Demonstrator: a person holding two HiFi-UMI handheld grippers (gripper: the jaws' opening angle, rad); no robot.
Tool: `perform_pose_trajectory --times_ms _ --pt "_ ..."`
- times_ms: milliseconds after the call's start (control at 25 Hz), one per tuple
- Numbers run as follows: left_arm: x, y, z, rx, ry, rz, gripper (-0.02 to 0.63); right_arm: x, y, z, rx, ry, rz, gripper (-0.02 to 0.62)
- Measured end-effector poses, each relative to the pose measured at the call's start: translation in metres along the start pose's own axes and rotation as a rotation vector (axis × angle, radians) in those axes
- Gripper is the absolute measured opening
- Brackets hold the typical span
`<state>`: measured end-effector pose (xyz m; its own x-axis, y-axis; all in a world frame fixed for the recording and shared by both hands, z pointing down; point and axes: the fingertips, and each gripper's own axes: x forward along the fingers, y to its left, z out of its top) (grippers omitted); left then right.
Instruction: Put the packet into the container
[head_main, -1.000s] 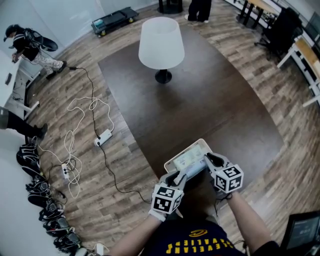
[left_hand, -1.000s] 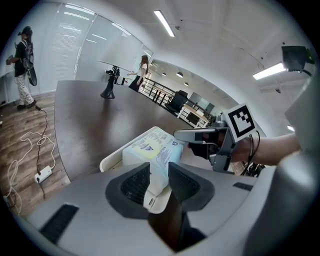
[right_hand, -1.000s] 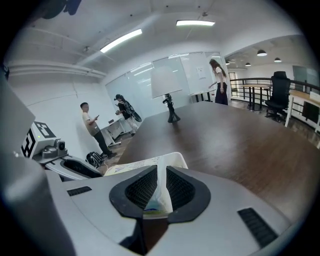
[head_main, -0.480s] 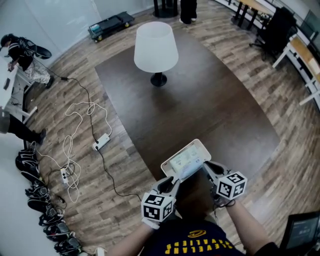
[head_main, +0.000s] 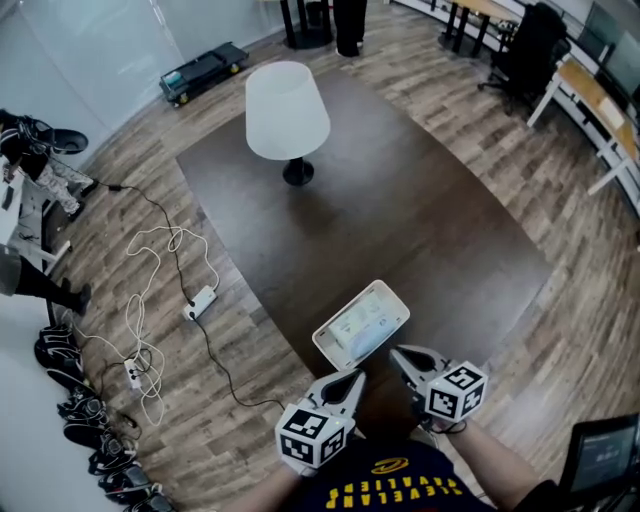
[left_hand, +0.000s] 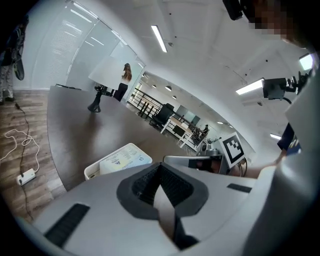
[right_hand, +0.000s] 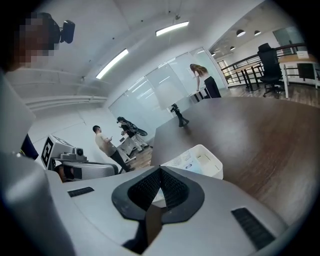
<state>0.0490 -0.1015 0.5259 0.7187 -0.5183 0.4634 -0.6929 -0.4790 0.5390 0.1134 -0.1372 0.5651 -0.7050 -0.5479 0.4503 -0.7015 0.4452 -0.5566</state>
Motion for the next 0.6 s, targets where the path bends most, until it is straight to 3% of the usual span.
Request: perform_pose_trajectory --times_ms 320,600 --pt "-0.009 -0.030 0.024 0.059 -0.046 -0.048 0.000 -0.025 0.035 0.040 -0.081 -0.113 -0.033 0.011" --pt "-0.026 -0.043 0.053 0.074 -0.110 -0.080 0.000 -0.043 0.072 0.076 -0.116 -0.235 0.000 0.011"
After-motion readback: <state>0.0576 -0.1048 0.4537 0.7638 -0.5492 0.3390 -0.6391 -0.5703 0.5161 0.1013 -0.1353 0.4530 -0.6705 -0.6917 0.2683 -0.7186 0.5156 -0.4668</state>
